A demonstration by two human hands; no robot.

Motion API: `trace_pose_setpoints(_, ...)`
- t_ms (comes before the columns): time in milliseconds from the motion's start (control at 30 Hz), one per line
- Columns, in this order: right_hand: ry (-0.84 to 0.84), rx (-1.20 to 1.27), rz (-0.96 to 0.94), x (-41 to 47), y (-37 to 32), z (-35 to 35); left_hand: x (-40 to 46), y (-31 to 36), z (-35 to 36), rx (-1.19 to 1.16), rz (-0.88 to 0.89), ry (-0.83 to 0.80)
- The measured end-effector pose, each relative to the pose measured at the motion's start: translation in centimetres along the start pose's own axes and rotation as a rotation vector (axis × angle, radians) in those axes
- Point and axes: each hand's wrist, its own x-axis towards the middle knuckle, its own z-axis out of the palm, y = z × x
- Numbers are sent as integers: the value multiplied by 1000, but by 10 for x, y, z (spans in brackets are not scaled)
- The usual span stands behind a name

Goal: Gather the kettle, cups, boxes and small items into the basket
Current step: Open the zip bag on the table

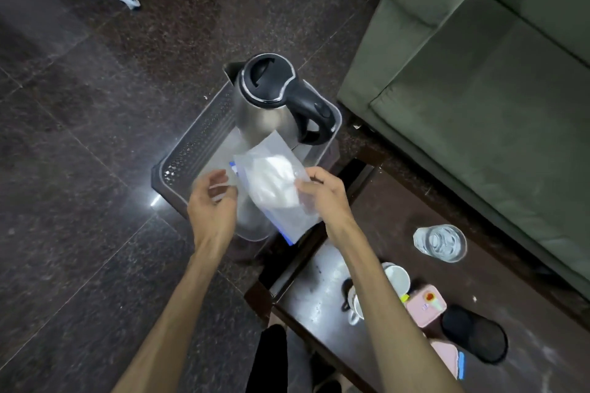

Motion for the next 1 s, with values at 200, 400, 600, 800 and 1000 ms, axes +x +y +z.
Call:
trace_pose_setpoints(200,111,362,144,-44,17,-58,-77,35,62,-344,-89,-405)
trace_pose_setpoints(400,245,715,187,-88,43,-129,-153,61,118,-299,40,-603)
trace_pose_setpoints(600,335,970,177,-136,64,-191,-213,71,166,-214,75,-680)
trace_pose_setpoints(800,568,1014,208,-192,102,-275,-272,79,197,-181,191,-698)
trace_pose_setpoints(1000,987,736,-86,-265,110,-355,-323,82,227,-179,191,-744)
